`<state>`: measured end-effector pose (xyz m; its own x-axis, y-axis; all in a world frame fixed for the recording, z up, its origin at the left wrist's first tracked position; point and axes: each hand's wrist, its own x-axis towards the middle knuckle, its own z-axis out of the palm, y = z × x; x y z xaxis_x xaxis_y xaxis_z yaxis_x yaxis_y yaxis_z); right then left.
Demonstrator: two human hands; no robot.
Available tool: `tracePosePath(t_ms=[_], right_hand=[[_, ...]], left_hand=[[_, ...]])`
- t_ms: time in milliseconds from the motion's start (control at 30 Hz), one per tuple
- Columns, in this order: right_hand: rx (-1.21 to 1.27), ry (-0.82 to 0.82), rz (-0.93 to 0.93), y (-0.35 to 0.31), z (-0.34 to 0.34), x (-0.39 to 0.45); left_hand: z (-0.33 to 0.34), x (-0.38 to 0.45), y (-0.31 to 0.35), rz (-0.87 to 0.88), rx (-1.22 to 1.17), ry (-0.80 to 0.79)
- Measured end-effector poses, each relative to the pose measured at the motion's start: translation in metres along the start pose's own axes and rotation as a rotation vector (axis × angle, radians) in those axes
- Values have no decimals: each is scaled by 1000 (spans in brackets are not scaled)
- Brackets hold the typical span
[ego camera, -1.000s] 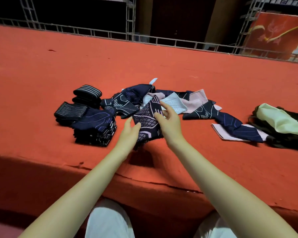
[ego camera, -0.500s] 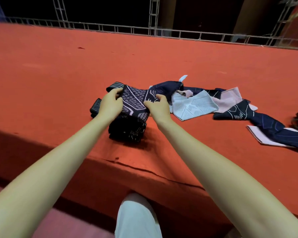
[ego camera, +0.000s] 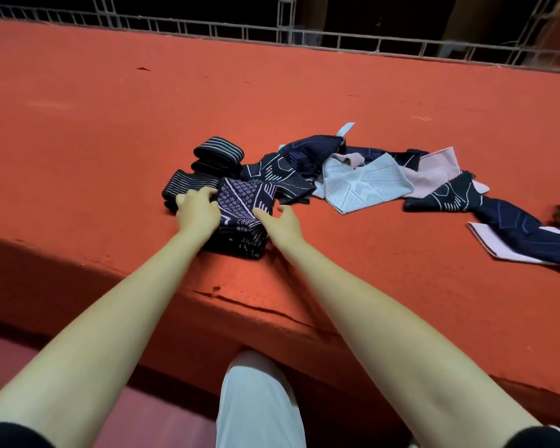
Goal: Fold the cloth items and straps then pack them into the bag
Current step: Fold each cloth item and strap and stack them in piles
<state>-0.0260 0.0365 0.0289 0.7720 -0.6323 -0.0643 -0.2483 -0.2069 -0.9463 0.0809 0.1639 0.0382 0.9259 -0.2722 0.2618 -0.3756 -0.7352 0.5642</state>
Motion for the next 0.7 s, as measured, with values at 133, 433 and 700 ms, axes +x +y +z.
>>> tracePosePath(t_ms=[133,433,700], right_hand=[[45,-25,28,11,-18,-7],[108,239,-141,46,-138,-8],[-438,301,-119,90,-245,29]], left_hand=[[-14,-18,23,245,49,190],[7,-84,93,597,-242,68],[93,-77,127,407,-202,-295]])
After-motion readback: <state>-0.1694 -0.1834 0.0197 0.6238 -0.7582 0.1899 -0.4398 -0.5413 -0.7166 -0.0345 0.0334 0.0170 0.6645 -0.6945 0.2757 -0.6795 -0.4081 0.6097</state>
